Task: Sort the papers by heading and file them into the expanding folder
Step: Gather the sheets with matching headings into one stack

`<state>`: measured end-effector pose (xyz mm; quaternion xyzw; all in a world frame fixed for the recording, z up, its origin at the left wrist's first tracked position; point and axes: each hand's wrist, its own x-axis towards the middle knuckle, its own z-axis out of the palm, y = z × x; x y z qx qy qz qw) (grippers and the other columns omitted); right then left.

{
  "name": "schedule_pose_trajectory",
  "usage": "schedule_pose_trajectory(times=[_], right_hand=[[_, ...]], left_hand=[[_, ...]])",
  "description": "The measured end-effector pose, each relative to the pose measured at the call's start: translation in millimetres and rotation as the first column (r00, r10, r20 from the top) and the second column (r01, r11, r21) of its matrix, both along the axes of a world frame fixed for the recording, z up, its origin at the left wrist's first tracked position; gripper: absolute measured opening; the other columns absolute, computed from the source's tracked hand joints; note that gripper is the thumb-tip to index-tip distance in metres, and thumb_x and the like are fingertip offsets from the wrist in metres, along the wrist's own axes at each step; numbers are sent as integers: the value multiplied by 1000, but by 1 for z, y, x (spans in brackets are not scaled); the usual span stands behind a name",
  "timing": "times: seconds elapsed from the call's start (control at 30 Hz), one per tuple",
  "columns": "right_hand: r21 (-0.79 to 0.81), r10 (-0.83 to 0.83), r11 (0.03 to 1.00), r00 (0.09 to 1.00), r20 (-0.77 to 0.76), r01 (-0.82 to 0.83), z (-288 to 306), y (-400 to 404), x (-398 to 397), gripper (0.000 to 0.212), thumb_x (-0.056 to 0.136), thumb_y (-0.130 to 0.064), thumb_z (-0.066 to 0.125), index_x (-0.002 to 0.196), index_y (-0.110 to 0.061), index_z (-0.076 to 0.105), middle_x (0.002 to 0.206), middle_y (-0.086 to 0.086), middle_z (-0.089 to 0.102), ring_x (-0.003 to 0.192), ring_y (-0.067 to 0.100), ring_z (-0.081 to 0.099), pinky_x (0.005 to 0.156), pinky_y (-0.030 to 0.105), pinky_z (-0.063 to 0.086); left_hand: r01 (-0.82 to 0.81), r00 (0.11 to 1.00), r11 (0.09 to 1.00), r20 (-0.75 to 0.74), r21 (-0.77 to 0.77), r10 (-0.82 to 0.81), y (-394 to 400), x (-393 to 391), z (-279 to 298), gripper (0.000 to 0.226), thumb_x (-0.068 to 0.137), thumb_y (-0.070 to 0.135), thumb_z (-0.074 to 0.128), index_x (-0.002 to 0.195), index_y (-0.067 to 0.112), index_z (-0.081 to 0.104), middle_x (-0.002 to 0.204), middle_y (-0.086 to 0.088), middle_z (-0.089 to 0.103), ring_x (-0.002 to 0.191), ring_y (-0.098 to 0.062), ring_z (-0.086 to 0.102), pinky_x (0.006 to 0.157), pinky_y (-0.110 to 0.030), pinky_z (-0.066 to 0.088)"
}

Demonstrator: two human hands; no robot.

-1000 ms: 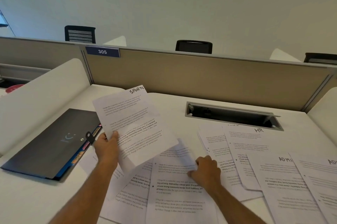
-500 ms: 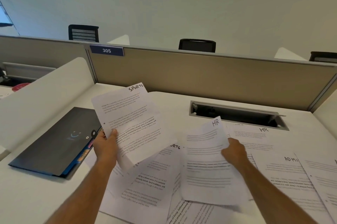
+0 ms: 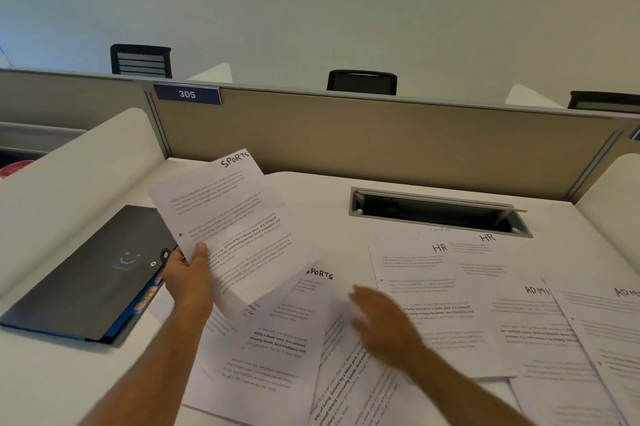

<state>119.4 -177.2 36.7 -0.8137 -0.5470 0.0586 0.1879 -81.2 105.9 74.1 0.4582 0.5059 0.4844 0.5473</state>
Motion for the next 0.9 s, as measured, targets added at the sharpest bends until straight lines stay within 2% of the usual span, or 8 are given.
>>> schedule_pose_trajectory(times=[0.1, 0.2, 0.33, 0.4, 0.5, 0.63, 0.77, 0.9], right_hand=[[-285, 181, 941, 983, -34, -183, -29, 11, -36, 84, 87, -83, 9, 156, -37, -4, 159, -9, -21, 147, 11, -25, 115, 37, -27], [-282, 144, 948, 989, -33, -147, -32, 9, -32, 99, 78, -92, 7, 157, -34, 12, 165, -5, -9, 151, 14, -18, 113, 39, -31], [-160, -94, 984, 994, -54, 84, -12, 14, -19, 87, 76, -89, 28, 128, -25, 58, 152, -5, 43, 148, 22, 24, 123, 43, 8], [-111, -235, 967, 971, -43, 230, -5, 26, -25, 87, 70, -88, 39, 128, -24, 55, 134, -7, 54, 130, 20, 43, 110, 37, 32], [-224, -426, 895, 889, -169, 386, 5, 47, -44, 120, 49, -93, 56, 139, -18, 34, 131, 0, 46, 120, 22, 45, 97, 37, 44], [-342, -535, 827, 812, -235, 445, 9, 70, -62, 123, 51, -63, 87, 142, -13, 21, 131, 7, 38, 121, 27, 42, 97, 42, 48], [-366, -585, 804, 732, -350, 468, 15, 82, -65, 117, 59, -30, 93, 145, -14, 16, 132, 9, 34, 120, 30, 47, 97, 42, 53], [-241, -583, 801, 624, -520, 548, 15, 84, -63, 118, 70, -1, 82, 154, -15, 1, 130, 10, 34, 89, 16, 51, 60, 19, 52]], left_hand=[[-17, 1000, 1000, -4, 2, 17, 3, 0, 1, 9, 95, 30, 67, 89, 34, 62, 94, 10, 70, 85, -14, 71, 60, -29, 58], [-19, 1000, 1000, -14, 8, 19, 6, -2, 2, 7, 94, 29, 67, 90, 33, 63, 95, 8, 71, 85, -14, 71, 60, -28, 58], [-5, 1000, 1000, -25, -1, 5, 5, -4, -3, 10, 94, 28, 68, 104, 26, 65, 98, 6, 71, 88, -17, 72, 63, -32, 59], [4, 1000, 1000, -29, -4, -4, 3, -4, -5, 17, 94, 27, 68, 110, 23, 64, 99, 5, 71, 87, -16, 71, 62, -31, 59], [15, 999, 1000, -29, -3, -15, -1, -1, -6, 16, 95, 27, 67, 110, 23, 64, 98, 5, 71, 86, -16, 71, 60, -29, 57], [61, 997, 998, -52, -15, -61, -1, 1, -10, 16, 95, 28, 67, 110, 25, 65, 102, 1, 72, 90, -20, 72, 71, -40, 62], [91, 993, 996, -70, -5, -91, -2, -1, -11, 15, 95, 28, 67, 109, 26, 65, 103, 0, 72, 91, -22, 72, 76, -48, 63], [91, 994, 996, -64, 2, -90, -4, -2, -9, 13, 95, 27, 67, 107, 28, 65, 103, 1, 72, 91, -22, 72, 75, -46, 62]])
